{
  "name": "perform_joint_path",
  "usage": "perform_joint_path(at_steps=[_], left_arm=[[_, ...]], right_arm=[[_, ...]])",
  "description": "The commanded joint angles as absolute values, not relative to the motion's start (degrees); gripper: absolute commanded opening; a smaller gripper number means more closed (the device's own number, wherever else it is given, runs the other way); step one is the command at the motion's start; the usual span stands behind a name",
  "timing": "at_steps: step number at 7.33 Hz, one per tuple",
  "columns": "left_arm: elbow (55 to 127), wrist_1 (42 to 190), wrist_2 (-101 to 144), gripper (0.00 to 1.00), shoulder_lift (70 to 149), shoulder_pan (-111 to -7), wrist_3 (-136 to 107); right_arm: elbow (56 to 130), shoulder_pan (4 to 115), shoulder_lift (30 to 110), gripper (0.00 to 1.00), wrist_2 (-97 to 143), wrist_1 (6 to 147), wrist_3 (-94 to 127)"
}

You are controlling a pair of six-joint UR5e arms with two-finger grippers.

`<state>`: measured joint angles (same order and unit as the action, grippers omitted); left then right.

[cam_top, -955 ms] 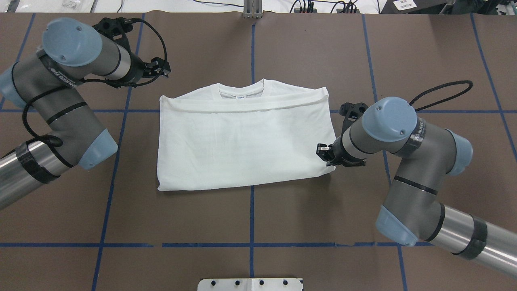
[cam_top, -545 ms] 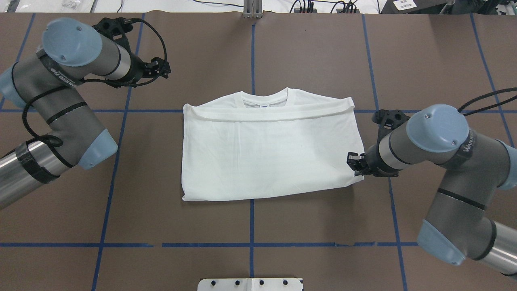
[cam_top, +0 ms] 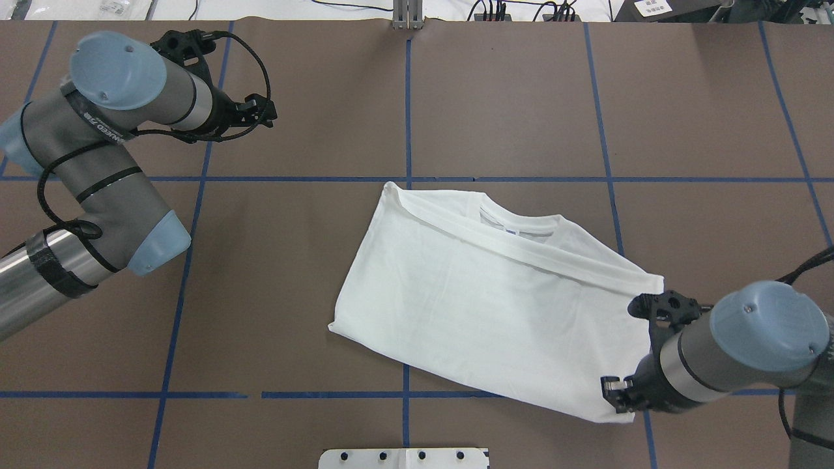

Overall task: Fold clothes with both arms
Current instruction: 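Drag the folded shirt with the right gripper toward the robot, rotating it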

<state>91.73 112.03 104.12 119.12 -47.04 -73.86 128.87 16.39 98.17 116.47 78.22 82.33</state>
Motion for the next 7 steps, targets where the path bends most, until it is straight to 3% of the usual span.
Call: perform_joint_path(at_steps=[1, 2, 3, 7], left_arm=[[91.7, 112.1, 103.6, 0.99, 119.1, -46.7, -73.8], [91.8, 112.1, 103.6, 0.99, 119.2, -46.4, -73.8], [91.6, 112.2, 103.7, 0.99, 119.2, -46.1, -73.8], [97.3, 111.7, 110.7, 0.99, 119.0, -44.3, -79.2]], right_arm=[[131.0, 4.8, 101.0, 0.00, 116.6, 78.2, 85.6], [131.0, 2.7, 100.9, 0.41, 116.5, 78.2, 87.0], [131.0, 1.6, 100.2, 0.99, 116.0, 78.0, 88.1], [132.1, 21.5, 89.0, 1.00, 116.5, 77.5, 90.7]])
